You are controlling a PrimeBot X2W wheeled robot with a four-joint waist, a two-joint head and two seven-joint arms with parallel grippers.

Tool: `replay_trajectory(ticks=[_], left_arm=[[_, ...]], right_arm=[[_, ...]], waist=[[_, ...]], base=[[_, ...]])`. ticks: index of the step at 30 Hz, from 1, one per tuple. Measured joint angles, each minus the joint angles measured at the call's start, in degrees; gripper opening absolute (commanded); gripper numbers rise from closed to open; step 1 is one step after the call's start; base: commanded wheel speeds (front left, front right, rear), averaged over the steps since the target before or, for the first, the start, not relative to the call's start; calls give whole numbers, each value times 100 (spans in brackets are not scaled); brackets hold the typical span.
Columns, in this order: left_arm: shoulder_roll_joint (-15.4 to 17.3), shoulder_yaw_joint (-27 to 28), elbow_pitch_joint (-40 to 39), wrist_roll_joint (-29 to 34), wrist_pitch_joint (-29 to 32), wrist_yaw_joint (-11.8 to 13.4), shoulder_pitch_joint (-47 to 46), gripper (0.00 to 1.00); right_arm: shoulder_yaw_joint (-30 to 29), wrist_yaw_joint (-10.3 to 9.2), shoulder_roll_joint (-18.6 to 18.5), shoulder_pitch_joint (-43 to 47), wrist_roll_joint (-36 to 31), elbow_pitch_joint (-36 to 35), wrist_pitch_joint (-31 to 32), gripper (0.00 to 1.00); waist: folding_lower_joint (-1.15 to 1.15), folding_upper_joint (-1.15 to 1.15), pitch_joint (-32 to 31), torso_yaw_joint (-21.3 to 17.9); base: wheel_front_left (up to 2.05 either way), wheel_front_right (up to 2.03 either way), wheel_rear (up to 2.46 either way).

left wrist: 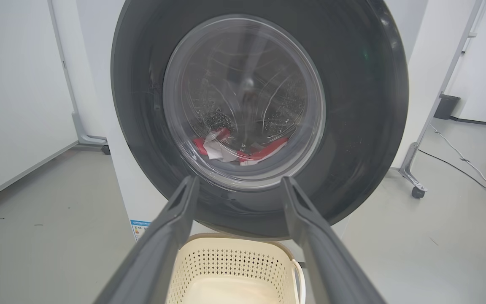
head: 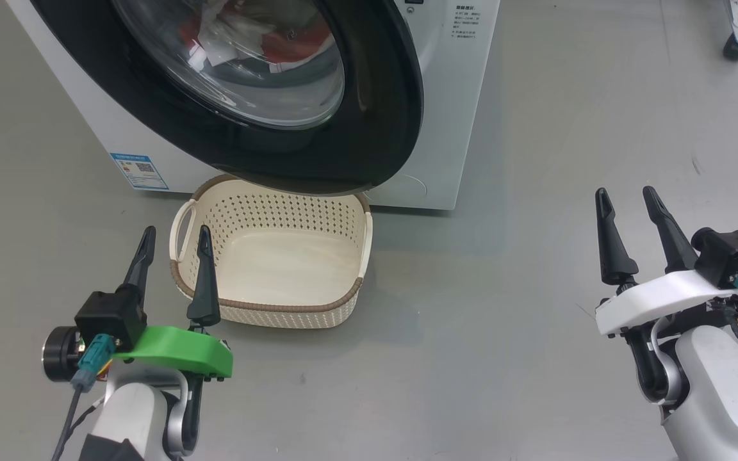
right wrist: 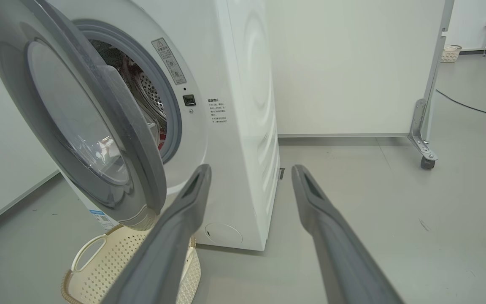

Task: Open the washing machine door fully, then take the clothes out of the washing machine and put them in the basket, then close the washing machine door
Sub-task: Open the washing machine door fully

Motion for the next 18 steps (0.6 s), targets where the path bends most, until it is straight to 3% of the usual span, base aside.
replay_trajectory(ticks=[18], left_arm=[[1, -14, 8, 19, 0, -51, 105, 100]], right_arm=[[-65, -126, 88, 316, -205, -304, -35, 100]], waist=[[0, 0, -54, -35]], base=[[0, 0, 0]])
